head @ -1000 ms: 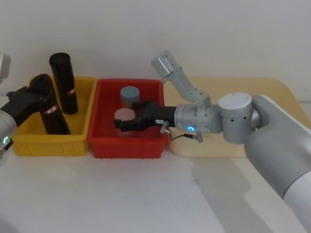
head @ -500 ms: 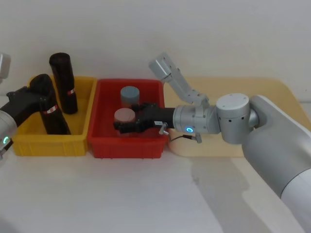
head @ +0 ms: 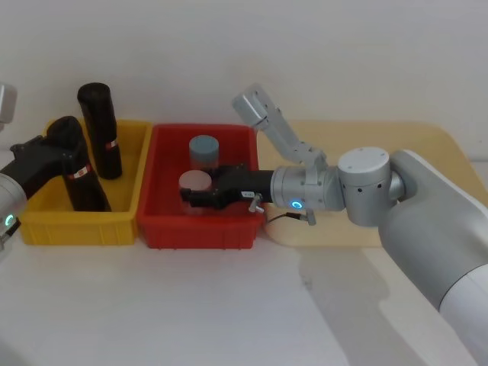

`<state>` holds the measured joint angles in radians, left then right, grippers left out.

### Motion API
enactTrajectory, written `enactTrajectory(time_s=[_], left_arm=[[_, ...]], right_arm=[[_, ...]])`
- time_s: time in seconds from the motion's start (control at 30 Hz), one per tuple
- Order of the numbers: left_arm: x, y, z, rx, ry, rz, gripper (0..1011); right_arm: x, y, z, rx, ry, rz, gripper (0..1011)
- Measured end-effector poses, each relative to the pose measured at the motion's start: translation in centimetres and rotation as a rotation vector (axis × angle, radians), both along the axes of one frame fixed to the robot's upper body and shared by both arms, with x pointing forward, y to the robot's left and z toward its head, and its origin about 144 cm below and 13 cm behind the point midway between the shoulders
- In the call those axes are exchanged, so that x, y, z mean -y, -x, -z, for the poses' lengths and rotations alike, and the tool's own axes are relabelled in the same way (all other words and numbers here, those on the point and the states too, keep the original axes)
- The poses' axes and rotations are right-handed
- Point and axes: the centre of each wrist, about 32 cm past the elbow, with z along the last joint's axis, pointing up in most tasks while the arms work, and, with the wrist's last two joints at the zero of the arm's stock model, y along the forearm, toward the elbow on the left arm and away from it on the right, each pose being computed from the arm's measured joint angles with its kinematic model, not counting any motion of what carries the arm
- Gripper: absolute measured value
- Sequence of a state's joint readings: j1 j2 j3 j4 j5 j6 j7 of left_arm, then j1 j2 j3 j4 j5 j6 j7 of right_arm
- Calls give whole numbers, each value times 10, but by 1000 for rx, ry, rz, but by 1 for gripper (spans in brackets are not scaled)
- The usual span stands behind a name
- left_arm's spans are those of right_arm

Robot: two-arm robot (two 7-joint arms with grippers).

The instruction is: Pick up the garbage bag with the one hand and transfer it to the other hand.

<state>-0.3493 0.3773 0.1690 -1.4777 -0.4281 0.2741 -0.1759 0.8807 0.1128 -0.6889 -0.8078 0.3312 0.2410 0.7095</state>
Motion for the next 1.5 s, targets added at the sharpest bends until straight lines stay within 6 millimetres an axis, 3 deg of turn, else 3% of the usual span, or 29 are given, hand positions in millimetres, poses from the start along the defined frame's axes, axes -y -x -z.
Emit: enactTrajectory(time_s=[0.13, 0.63, 0.87, 1.1, 1.5], left_arm=[[0, 0, 0, 0, 0, 0, 346], [0, 0, 0, 8, 4, 0, 345], [2, 3, -9, 61, 17, 4, 345], [6, 6, -31, 139, 36, 24, 346], [26, -1, -85, 270, 84, 115, 346]], right_arm=[[0, 0, 0, 0, 0, 0, 647], [0, 0, -1, 4, -2, -5, 646], [4, 4, -10, 35, -27, -16, 647], [11, 10, -34, 101, -71, -27, 647], [39, 27, -78, 226, -116, 37, 647]])
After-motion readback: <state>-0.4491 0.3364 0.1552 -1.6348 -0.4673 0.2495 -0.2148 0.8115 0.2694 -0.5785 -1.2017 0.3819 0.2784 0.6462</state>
